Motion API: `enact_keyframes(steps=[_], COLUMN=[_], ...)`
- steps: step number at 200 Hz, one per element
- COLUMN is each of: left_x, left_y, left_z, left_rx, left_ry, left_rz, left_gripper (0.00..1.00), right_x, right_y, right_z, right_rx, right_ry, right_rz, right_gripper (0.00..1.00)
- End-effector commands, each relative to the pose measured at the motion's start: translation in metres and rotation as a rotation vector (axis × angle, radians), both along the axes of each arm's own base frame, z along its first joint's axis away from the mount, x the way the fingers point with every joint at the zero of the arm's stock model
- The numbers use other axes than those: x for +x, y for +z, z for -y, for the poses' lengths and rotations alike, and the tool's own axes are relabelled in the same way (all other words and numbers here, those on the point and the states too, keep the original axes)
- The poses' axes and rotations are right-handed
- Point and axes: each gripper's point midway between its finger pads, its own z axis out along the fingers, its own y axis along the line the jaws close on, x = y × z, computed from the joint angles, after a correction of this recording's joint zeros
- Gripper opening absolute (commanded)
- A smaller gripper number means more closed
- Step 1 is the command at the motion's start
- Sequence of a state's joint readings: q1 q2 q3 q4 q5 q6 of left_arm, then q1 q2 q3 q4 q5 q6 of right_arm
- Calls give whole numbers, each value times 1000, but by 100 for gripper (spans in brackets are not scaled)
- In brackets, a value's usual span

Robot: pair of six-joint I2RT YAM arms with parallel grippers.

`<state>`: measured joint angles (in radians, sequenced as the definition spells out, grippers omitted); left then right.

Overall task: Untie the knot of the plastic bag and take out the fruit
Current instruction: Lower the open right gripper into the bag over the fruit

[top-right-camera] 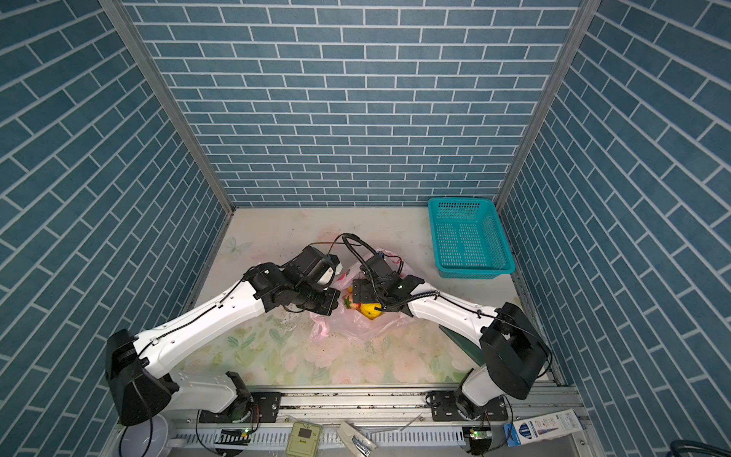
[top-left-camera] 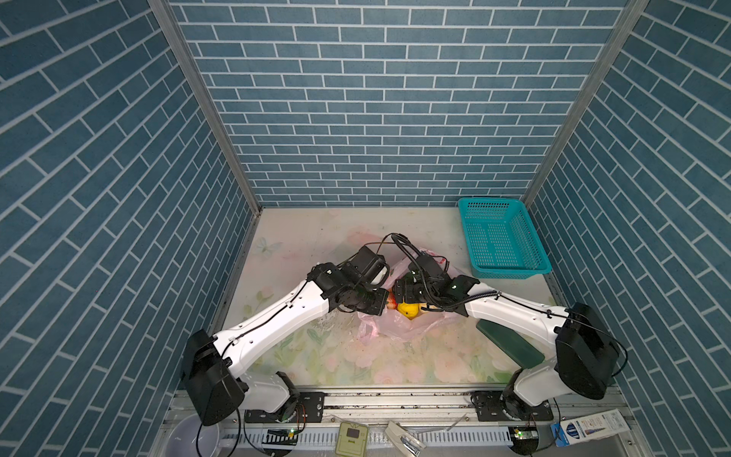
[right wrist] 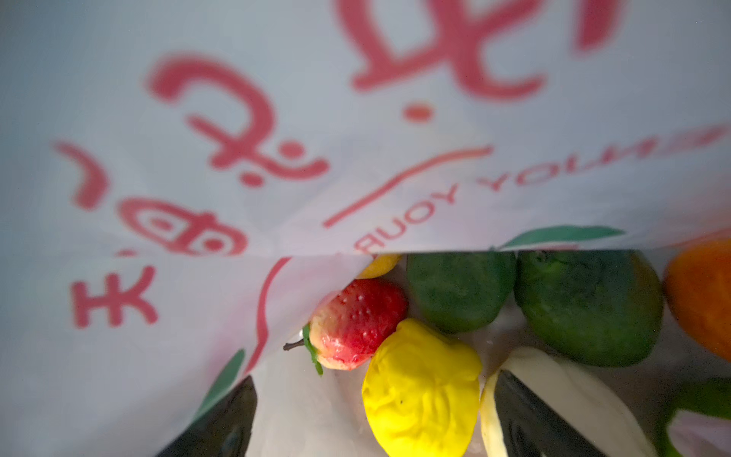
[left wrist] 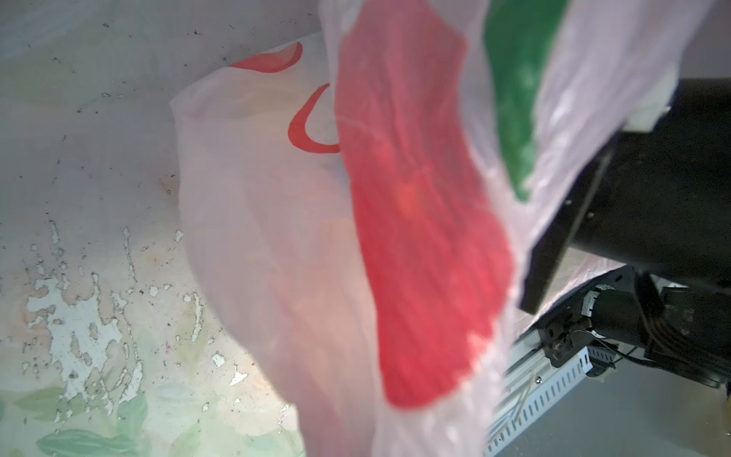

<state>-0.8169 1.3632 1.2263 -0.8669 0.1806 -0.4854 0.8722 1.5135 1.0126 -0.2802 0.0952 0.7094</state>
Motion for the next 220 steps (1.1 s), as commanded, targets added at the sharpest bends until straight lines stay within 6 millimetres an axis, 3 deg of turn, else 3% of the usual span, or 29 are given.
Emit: enact_keyframes(steps=[1, 36, 73, 103, 131, 180, 202, 220], left_x=[-7, 0, 10, 12, 5, -11, -13, -12], left_y=[-6, -3, 14, 24, 17, -3, -5, -6], left_z=[-12, -7, 0, 4, 5, -2, -2, -1], left_rx=[51, 14, -44, -69, -65, -45, -42, -48], left_ry=[3, 59, 89, 80, 63, 44, 41, 44], left_rz=[-14, 3, 49, 65, 29, -13, -5, 0], left_gripper=[0, 0, 0, 0, 0, 0, 0, 0], right_x=[-2, -44, -87, -108, -98, -58, -40, -31], right_y=[3, -16, -35, -49, -27, 2, 9, 3], right_z=[-12, -12, -12, -7, -1, 8, 25, 55], right_rx=[58, 30, -8, -23, -10, 87, 50, -58], right_ry=[22, 80, 130, 142, 102, -37, -123, -217], right_rz=[-11, -56, -111, -162, -109, -82, -53, -46], right_gripper=[92, 92, 92, 92, 92, 92, 93, 93])
